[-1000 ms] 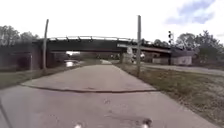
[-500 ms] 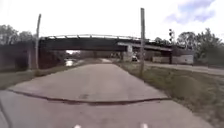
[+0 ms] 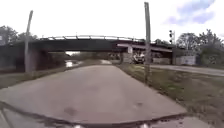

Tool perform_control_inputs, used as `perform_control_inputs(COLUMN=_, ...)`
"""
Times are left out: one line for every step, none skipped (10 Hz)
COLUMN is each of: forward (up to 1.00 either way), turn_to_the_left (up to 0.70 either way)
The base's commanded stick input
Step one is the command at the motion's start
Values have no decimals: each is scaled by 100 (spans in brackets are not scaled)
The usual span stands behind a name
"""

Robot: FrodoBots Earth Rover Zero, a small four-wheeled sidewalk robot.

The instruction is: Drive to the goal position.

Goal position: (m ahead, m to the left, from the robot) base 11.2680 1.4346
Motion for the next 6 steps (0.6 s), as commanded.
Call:
perform_control_inputs(forward=100, turn_to_the_left=0)
perform_control_inputs(forward=100, turn_to_the_left=0)
perform_control_inputs(forward=100, turn_to_the_left=0)
perform_control_inputs(forward=100, turn_to_the_left=0)
perform_control_inputs(forward=100, turn_to_the_left=0)
perform_control_inputs(forward=100, turn_to_the_left=0)
